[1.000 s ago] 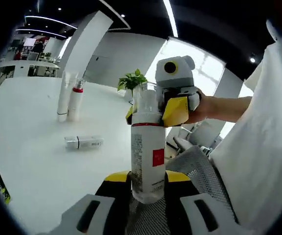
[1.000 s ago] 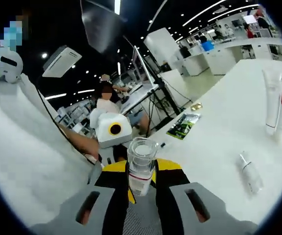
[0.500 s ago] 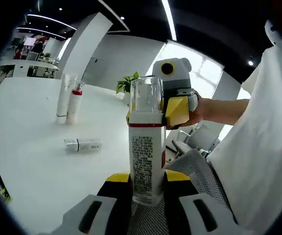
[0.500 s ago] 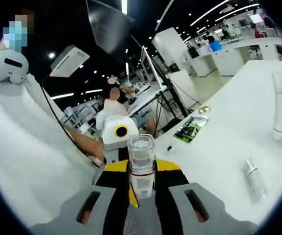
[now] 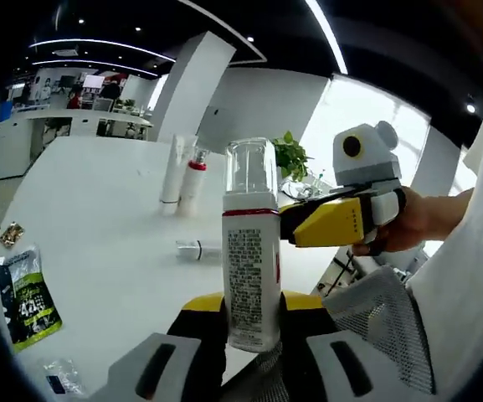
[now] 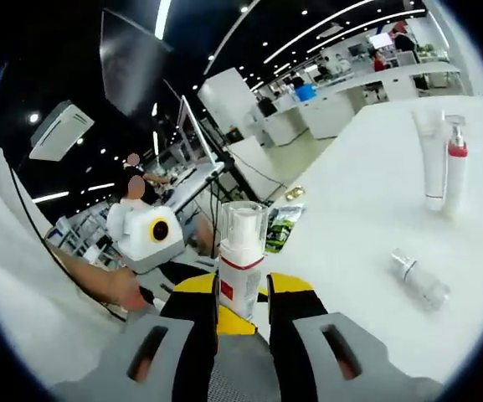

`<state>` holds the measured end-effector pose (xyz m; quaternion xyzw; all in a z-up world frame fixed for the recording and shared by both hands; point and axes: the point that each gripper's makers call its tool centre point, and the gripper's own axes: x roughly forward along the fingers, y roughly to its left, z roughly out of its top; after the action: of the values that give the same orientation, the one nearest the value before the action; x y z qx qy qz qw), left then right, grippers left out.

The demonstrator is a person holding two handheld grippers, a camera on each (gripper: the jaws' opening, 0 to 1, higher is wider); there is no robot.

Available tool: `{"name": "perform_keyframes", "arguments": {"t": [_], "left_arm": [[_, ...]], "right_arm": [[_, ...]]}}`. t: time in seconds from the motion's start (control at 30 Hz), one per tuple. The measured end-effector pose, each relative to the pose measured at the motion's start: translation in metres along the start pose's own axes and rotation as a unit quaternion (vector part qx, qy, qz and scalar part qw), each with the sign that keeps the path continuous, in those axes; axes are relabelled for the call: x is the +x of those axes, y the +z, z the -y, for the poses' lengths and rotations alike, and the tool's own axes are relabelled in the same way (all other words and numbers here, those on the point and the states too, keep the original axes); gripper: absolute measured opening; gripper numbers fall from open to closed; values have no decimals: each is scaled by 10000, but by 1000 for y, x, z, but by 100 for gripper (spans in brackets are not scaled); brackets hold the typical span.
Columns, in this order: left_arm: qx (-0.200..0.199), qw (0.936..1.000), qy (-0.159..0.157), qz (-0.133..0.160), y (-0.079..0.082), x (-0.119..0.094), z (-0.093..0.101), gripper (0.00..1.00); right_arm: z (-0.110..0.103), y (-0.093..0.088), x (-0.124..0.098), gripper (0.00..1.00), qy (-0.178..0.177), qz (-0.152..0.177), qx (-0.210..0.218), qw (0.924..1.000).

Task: Arrange the skincare products in the storage area until every visible bottle or jar stands upright without overlapping.

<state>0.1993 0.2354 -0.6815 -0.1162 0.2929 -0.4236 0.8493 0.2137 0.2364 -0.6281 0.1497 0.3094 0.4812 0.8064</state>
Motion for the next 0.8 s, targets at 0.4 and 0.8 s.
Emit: {"name": "perform_keyframes", "arguments": {"t": [0.4, 0.8], "left_arm": [[374, 9991, 92, -188, -5, 2, 5, 23], [491, 9984, -110, -251, -7, 7, 13, 24]], "right_arm": [[-1, -3, 13, 21, -187, -10, 331, 9993], [-4, -5, 2, 19, -144, -40, -65, 9999]]}}
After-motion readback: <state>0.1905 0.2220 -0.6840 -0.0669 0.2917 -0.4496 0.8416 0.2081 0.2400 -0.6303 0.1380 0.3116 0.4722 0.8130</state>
